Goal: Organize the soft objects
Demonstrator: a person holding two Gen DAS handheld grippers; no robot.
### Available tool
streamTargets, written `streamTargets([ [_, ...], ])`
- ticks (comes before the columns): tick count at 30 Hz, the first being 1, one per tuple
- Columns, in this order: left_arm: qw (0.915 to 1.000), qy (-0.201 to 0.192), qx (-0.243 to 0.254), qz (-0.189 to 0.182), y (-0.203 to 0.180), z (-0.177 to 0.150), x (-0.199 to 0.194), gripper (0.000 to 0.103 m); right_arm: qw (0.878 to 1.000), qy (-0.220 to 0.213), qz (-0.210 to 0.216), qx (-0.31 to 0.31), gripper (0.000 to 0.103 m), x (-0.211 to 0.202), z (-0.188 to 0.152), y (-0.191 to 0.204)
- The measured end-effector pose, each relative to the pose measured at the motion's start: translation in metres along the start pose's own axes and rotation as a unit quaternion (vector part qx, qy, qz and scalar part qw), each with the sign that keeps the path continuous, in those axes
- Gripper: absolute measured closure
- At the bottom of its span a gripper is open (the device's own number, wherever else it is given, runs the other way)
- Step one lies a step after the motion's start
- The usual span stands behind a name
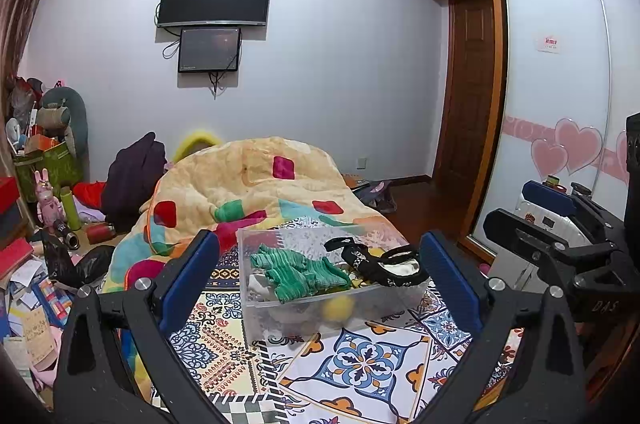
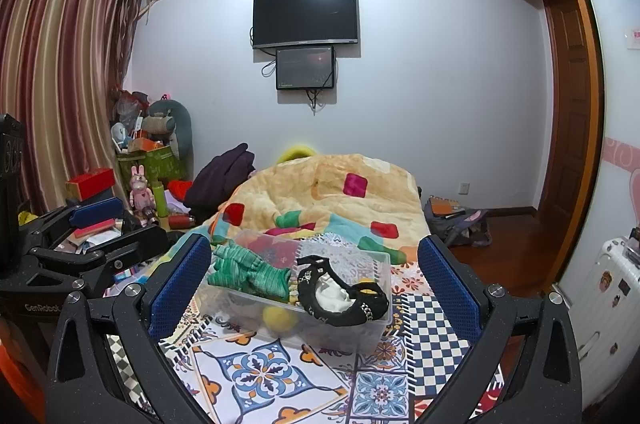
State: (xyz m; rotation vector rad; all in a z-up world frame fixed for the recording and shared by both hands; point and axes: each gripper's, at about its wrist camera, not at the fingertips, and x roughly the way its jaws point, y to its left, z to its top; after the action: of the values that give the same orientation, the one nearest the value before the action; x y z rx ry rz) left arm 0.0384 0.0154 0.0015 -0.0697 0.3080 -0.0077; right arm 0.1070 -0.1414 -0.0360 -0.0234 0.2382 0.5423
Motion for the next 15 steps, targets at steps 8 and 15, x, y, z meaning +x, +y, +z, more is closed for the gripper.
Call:
streamTargets([
  [8,1.0,0.0,-0.001,-0.002,-0.0004,0.0009,0.0001,0.001,1.0,-0.001,0.0,0.001,0.0,-0.0009,0.001,-0.0006],
  [15,1.0,-0.003,-0.001,-0.009,-0.0012,0.0024,-0.0011,0.001,1.0,-0.001,0.002,0.002,0.0,-0.0009,0.001,-0.0009],
])
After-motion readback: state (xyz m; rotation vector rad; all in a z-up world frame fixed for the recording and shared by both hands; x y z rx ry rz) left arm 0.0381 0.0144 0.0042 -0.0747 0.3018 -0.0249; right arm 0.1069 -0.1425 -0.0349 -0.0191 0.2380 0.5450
